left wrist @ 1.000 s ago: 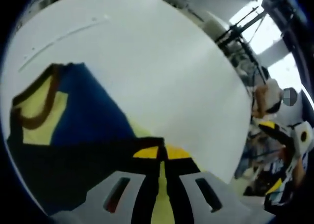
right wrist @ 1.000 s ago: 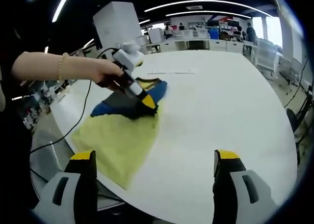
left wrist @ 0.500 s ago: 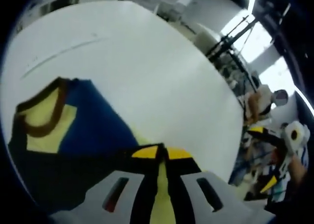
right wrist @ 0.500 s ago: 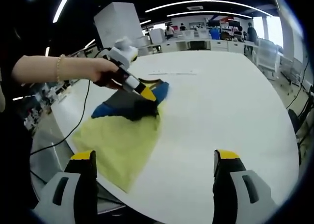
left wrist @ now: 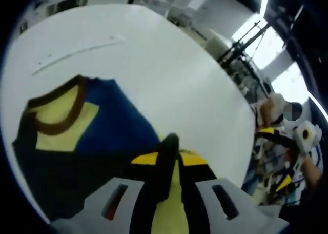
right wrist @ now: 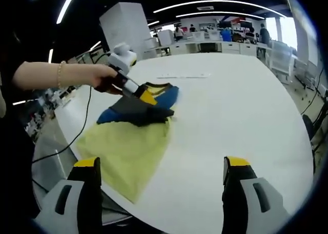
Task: Fold the garment on the visible template until the final outline fits inside the template.
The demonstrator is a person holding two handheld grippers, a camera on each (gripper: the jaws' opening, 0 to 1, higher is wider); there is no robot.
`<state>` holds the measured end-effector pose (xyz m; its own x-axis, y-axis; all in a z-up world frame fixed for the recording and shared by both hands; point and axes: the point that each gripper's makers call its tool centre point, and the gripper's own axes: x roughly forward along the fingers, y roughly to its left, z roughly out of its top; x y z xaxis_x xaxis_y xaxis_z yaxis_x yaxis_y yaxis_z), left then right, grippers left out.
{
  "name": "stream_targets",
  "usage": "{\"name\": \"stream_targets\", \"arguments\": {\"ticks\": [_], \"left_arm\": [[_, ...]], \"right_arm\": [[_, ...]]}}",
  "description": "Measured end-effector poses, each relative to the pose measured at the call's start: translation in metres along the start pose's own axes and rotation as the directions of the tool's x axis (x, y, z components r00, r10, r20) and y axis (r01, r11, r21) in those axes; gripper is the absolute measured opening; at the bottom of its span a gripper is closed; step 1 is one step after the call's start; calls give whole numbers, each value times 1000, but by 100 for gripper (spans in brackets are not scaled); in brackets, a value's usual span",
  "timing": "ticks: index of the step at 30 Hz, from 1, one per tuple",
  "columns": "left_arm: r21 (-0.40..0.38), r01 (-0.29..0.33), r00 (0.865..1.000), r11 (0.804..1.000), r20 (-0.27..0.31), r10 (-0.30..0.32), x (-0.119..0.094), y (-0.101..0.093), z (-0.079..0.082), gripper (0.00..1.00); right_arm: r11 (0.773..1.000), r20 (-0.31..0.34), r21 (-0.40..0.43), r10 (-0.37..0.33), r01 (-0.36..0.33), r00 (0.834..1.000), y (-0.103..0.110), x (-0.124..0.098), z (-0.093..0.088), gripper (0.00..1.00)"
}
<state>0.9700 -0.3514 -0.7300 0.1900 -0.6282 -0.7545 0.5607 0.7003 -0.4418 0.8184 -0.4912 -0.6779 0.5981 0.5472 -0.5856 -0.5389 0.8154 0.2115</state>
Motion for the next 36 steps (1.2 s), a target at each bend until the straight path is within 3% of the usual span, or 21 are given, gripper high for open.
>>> {"name": "stream_targets", "arguments": {"ticks": [6, 13, 22, 29, 36], "left_arm": [[8, -37, 999, 999, -5, 37, -6, 18, -15, 15], [5, -51, 999, 999, -5, 51, -5, 26, -28, 16], [-5, -40, 999, 999, 7, 40, 2, 22, -26, 15], [4, -28, 1000, 1000, 13, 28, 6, 18, -23, 0], [2, -14, 1000, 1000, 16, 14, 5, 9, -22, 0]], "right_arm": [[1000, 0, 4, -2, 2, 1000, -1, 0, -2, 98], [1000, -5, 5, 4, -4, 1000, 1, 2, -3, 98], [1000, -5, 4, -2, 2, 1000, -1, 1, -2, 98], [1000, -7, 9, -7, 7, 1000, -3, 0, -4, 98], [1000, -4, 11, -8, 8, 1000, -3, -1, -3, 98]]}}
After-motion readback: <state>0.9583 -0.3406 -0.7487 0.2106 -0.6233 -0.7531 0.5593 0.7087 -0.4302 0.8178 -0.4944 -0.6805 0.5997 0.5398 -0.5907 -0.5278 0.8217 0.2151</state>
